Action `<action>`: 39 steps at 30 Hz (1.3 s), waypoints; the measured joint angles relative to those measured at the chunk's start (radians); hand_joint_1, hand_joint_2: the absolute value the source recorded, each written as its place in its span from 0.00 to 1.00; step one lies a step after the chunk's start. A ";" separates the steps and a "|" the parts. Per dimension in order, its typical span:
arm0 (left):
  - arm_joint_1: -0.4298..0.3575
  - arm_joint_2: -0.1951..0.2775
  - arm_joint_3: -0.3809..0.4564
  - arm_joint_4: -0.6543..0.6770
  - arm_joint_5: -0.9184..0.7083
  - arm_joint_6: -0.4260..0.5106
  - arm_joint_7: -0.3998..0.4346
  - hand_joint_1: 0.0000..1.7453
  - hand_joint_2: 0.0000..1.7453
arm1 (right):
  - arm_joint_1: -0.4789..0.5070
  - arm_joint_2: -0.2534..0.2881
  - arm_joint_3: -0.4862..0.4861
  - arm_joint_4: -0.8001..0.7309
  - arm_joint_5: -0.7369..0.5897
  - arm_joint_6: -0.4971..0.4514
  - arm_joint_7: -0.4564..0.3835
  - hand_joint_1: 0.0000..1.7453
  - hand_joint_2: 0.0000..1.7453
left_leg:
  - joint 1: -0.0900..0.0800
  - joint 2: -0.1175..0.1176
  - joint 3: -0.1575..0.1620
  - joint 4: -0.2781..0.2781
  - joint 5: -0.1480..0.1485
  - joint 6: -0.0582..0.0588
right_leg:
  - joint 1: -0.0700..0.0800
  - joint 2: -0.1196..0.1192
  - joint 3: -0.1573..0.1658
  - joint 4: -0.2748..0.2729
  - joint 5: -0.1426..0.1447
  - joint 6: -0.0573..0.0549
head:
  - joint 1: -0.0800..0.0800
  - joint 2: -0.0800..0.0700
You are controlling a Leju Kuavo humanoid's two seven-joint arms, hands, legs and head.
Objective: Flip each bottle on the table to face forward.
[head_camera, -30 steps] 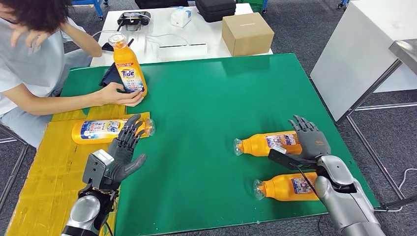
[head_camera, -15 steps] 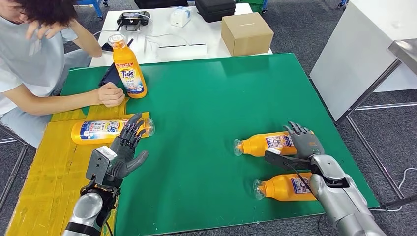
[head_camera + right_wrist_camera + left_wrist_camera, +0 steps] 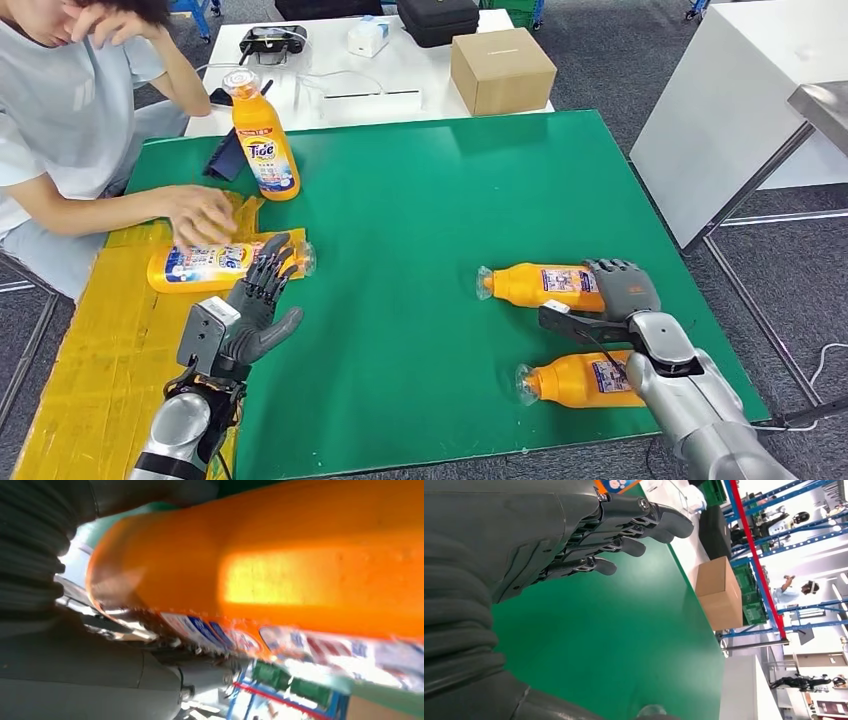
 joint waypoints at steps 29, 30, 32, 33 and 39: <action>-0.022 -0.003 -0.217 -0.021 0.014 -0.003 0.001 0.00 1.00 | 0.264 0.399 -0.113 -0.570 -0.922 -0.071 -0.357 1.00 1.00 | 0.001 0.000 -0.004 0.000 0.000 0.000 | 0.000 0.000 -0.005 0.000 0.000 0.000 | 0.000 0.000; -0.027 -0.003 -0.221 -0.021 0.017 0.000 0.000 0.00 1.00 | 0.261 0.409 -0.099 -0.566 -0.945 -0.050 -0.361 1.00 1.00 | 0.001 0.000 -0.004 0.000 0.000 0.000 | 0.001 0.000 -0.005 0.000 0.000 0.000 | 0.000 0.000; -0.036 -0.003 -0.229 -0.021 0.022 0.003 -0.001 0.00 1.00 | 0.254 0.428 -0.068 -0.552 -0.975 -0.019 -0.366 1.00 1.00 | 0.002 0.000 -0.004 0.000 0.000 0.000 | 0.001 0.000 -0.005 0.000 0.000 0.000 | 0.000 0.000; -0.041 -0.003 -0.233 -0.021 0.023 0.003 -0.001 0.00 1.00 | 0.250 0.437 -0.052 -0.543 -0.983 -0.008 -0.366 1.00 1.00 | 0.002 0.000 -0.004 0.000 0.000 0.000 | 0.001 0.000 -0.005 0.000 0.000 0.000 | 0.000 0.000; -0.059 -0.003 -0.246 -0.021 0.029 0.004 -0.002 0.00 1.00 | 0.226 0.475 0.030 -0.487 -0.997 0.023 -0.366 1.00 1.00 | 0.002 0.000 -0.005 0.000 0.000 0.000 | 0.002 0.000 -0.006 0.000 0.000 0.000 | 0.000 0.000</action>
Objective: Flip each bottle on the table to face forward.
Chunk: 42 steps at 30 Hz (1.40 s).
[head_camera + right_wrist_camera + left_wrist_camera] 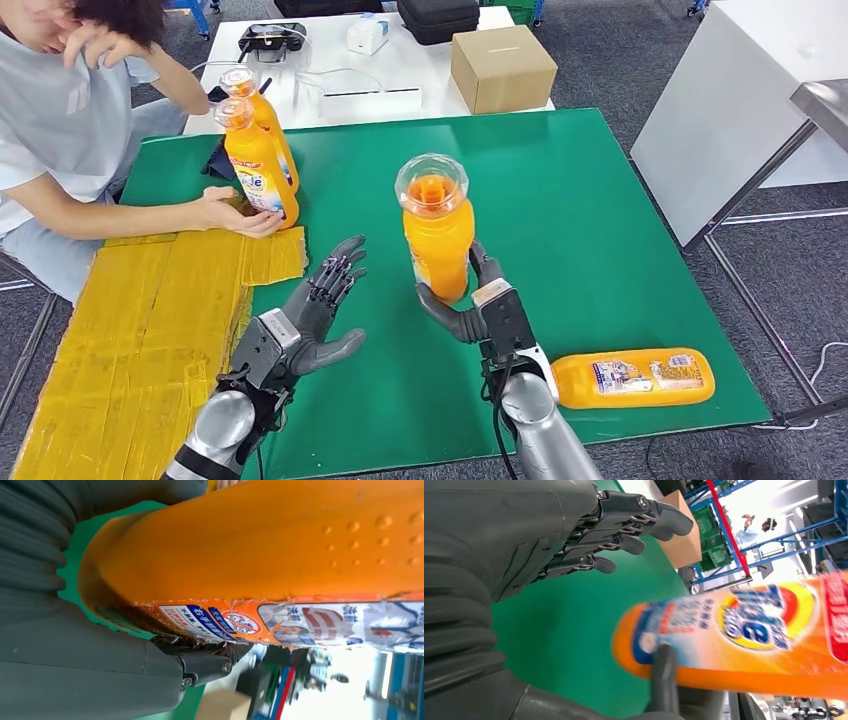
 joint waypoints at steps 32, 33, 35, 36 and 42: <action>-0.051 0.000 -0.023 0.006 -0.082 0.170 -0.018 0.00 1.00 | -0.074 0.041 0.203 0.217 -0.040 0.037 0.019 1.00 1.00 | 0.000 0.000 0.000 0.000 0.000 0.000 | 0.000 0.000 0.000 0.000 0.000 0.000 | 0.000 0.000; -0.053 0.000 -0.025 0.008 -0.094 0.177 -0.018 0.00 1.00 | -0.074 0.041 0.205 0.220 -0.040 0.034 0.019 1.00 1.00 | 0.000 0.000 0.000 0.000 0.000 0.000 | 0.000 0.000 0.000 0.000 0.000 0.000 | 0.000 0.000; -0.055 0.000 -0.032 0.011 -0.114 0.189 -0.018 0.00 1.00 | -0.074 0.041 0.206 0.225 -0.038 0.029 0.019 1.00 1.00 | 0.000 0.000 0.000 0.000 0.000 0.000 | 0.000 0.000 0.000 0.000 0.000 0.000 | 0.000 0.000; -0.055 0.000 -0.034 0.013 -0.119 0.192 -0.018 0.00 1.00 | -0.075 0.041 0.207 0.227 -0.038 0.028 0.019 1.00 1.00 | 0.000 0.000 0.000 0.000 0.000 0.000 | 0.000 0.000 0.000 0.000 0.000 0.000 | 0.000 0.000; -0.060 0.000 -0.042 0.019 -0.124 0.194 -0.018 0.00 1.00 | -0.076 0.041 0.208 0.234 -0.037 0.027 0.019 1.00 1.00 | 0.000 0.000 0.000 0.000 0.000 0.000 | 0.000 0.000 0.000 0.000 0.000 0.000 | 0.000 0.000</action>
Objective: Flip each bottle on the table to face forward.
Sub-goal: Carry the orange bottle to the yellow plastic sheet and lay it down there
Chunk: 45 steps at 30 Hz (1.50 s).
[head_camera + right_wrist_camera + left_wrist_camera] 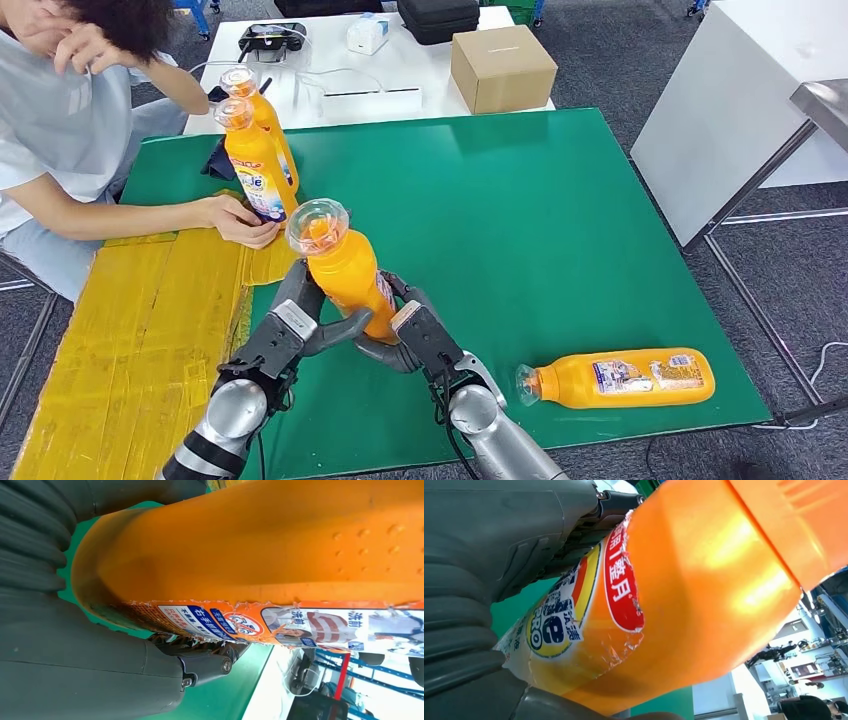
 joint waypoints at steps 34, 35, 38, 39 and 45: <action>-0.025 0.000 -0.002 0.036 0.046 -0.043 0.001 1.00 1.00 | 0.004 -0.001 0.001 0.005 0.022 -0.014 -0.009 1.00 1.00 | 0.000 0.000 0.000 0.000 0.000 0.000 | 0.000 0.000 0.000 0.000 0.000 0.000 | 0.000 0.000; -0.025 0.000 -0.001 0.036 0.048 -0.044 0.001 1.00 1.00 | 0.004 -0.001 0.001 0.005 0.024 -0.016 -0.010 0.93 1.00 | 0.000 0.000 0.000 0.000 0.000 0.000 | 0.000 0.000 0.000 0.000 0.000 0.000 | 0.000 0.000; -0.024 0.001 0.005 0.035 0.049 -0.036 -0.003 1.00 1.00 | 0.009 -0.004 0.001 -0.006 0.035 -0.032 -0.021 0.18 1.00 | 0.000 0.000 0.000 0.000 0.000 0.000 | 0.000 0.000 0.000 0.000 0.000 0.000 | 0.000 0.000; -0.023 0.002 0.009 0.033 0.038 -0.019 -0.005 1.00 1.00 | 0.015 -0.006 0.001 -0.020 0.042 -0.043 -0.028 0.00 1.00 | 0.000 0.000 0.000 0.000 0.000 0.000 | 0.000 0.000 0.000 0.000 0.000 0.000 | 0.000 0.000; 0.015 0.040 0.089 -0.017 -0.450 0.328 0.111 1.00 1.00 | 0.107 -0.053 -0.030 -0.240 0.155 -0.166 -0.064 0.00 1.00 | 0.000 0.000 -0.001 0.000 0.000 0.000 | 0.000 0.000 -0.001 0.000 0.000 0.000 | 0.000 0.000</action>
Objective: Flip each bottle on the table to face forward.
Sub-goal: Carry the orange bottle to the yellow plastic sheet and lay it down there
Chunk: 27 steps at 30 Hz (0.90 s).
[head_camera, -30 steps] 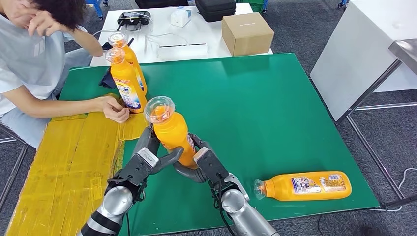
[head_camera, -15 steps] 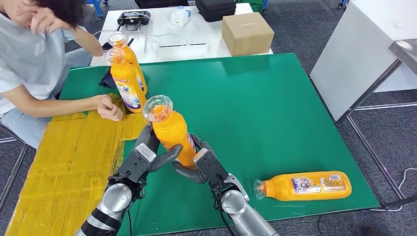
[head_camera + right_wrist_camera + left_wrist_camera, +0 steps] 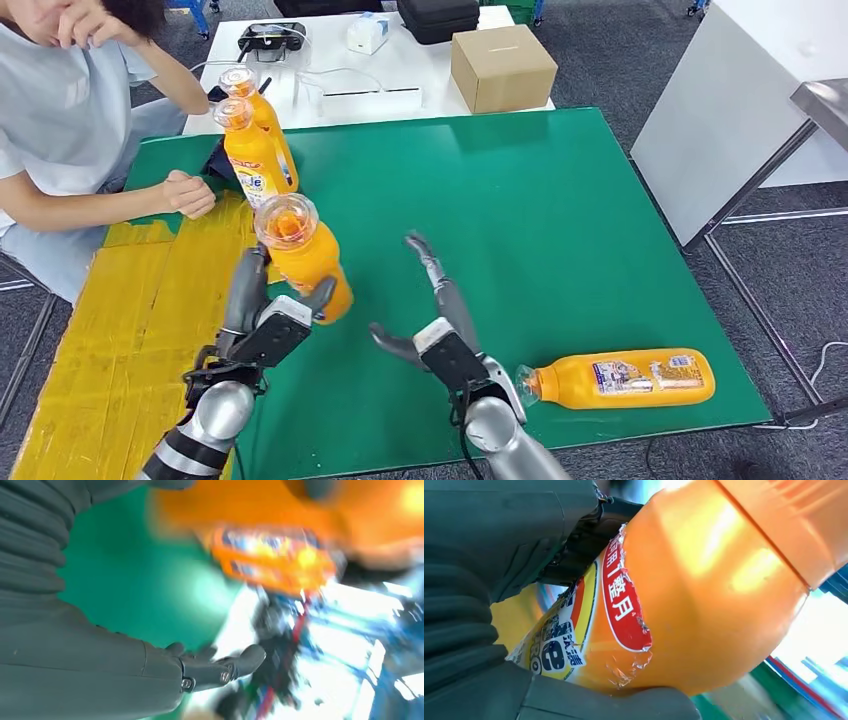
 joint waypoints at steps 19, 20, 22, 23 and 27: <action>-0.234 0.250 -0.124 0.392 -0.902 -0.135 0.488 1.00 1.00 | 0.121 -0.094 -0.033 -0.410 0.165 -0.068 -0.025 0.00 1.00 | 0.003 0.002 0.000 0.000 0.003 -0.003 | 0.002 0.001 -0.001 0.000 0.003 -0.003 | 0.000 0.000; -0.236 0.248 -0.125 0.413 -0.901 -0.136 0.478 1.00 1.00 | 0.121 -0.095 -0.033 -0.414 0.165 -0.068 -0.024 0.00 1.00 | 0.003 0.002 0.000 0.000 0.003 -0.003 | 0.001 0.000 -0.001 0.000 0.003 -0.003 | 0.000 0.000; -0.240 0.240 -0.124 0.454 -0.897 -0.141 0.456 1.00 1.00 | 0.121 -0.097 -0.033 -0.418 0.165 -0.068 -0.022 0.00 1.00 | 0.003 0.001 -0.001 0.000 0.003 -0.003 | 0.001 0.000 -0.002 0.000 0.003 -0.003 | 0.000 0.000; -0.242 0.233 -0.121 0.474 -0.892 -0.146 0.444 1.00 1.00 | 0.120 -0.098 -0.033 -0.419 0.165 -0.068 -0.021 0.00 1.00 | 0.003 0.001 -0.001 0.000 0.003 -0.003 | 0.001 0.000 -0.002 0.000 0.003 -0.003 | 0.000 0.000; -0.252 0.200 -0.097 0.551 -0.871 -0.155 0.419 0.82 1.00 | 0.120 -0.099 -0.033 -0.420 0.168 -0.068 -0.019 0.00 1.00 | 0.003 0.002 -0.001 0.000 0.003 -0.003 | 0.002 0.000 -0.002 0.000 0.003 -0.003 | 0.000 0.000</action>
